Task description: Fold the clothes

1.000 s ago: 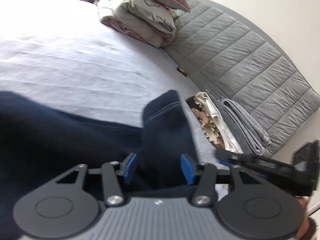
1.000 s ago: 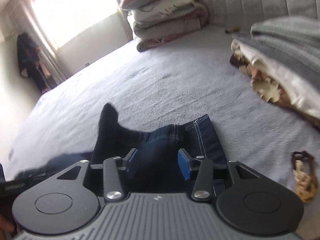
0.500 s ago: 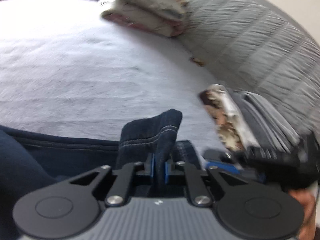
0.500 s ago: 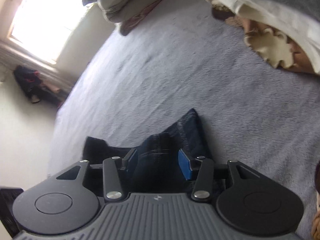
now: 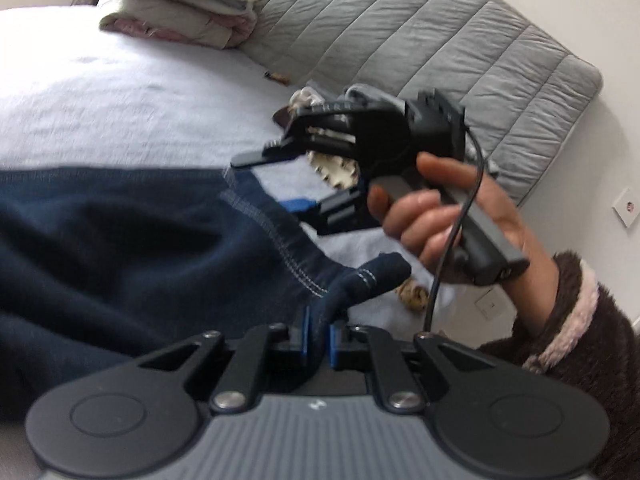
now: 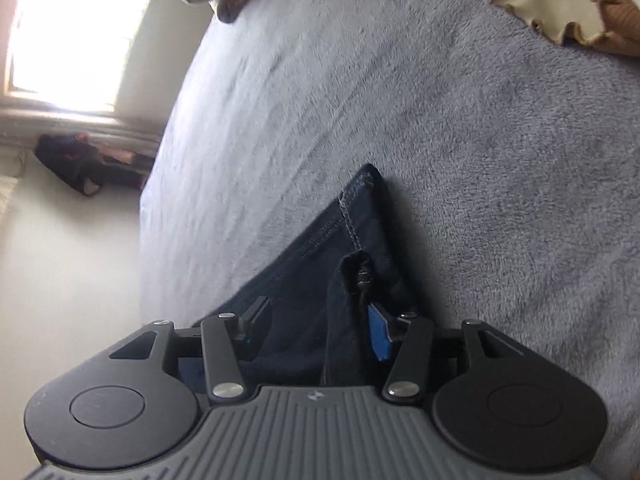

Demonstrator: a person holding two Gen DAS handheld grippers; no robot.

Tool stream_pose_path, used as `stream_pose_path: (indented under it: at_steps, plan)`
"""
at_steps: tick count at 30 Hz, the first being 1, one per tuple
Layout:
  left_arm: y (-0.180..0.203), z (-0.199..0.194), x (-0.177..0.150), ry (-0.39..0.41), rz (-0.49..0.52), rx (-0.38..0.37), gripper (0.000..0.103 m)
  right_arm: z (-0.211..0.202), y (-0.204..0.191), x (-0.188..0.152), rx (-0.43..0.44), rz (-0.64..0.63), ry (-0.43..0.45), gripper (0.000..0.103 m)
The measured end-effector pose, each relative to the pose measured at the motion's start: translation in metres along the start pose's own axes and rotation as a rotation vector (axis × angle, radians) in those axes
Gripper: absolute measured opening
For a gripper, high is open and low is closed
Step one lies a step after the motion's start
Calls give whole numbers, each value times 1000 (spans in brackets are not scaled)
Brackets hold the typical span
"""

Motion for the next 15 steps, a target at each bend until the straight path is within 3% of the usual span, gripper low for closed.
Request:
stream_pose_path:
  at_steps: [1, 3, 4, 10, 12, 15]
  plan:
    - [1, 2, -3, 1, -9, 3, 9, 3, -1, -1, -16, -18, 0, 54]
    - [-1, 4, -5, 9, -16, 13, 9, 8, -4, -3, -55, -69, 10, 35]
    - [-1, 2, -5, 18, -16, 17, 9, 9, -8, -4, -78, -102, 21, 12]
    - [10, -6, 23, 123, 18, 28, 9, -32, -69, 3, -17, -347, 296, 12]
    - [11, -4, 30, 135, 26, 31, 9, -50, -78, 8, -4, -371, 377, 12]
    - [10, 2, 36, 139, 31, 26, 9, -41, -64, 9, -82, -383, 361, 11]
Point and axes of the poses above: each gripper's, at about its wrist camera, not at the fingertips, and z roughly the way its jaws point, y to its right, x to its top, the point moved 9 cm from there along z, roughly the way its jaws point, and after that the axes turned 3 degrees about -z, right-handed, at the moved point
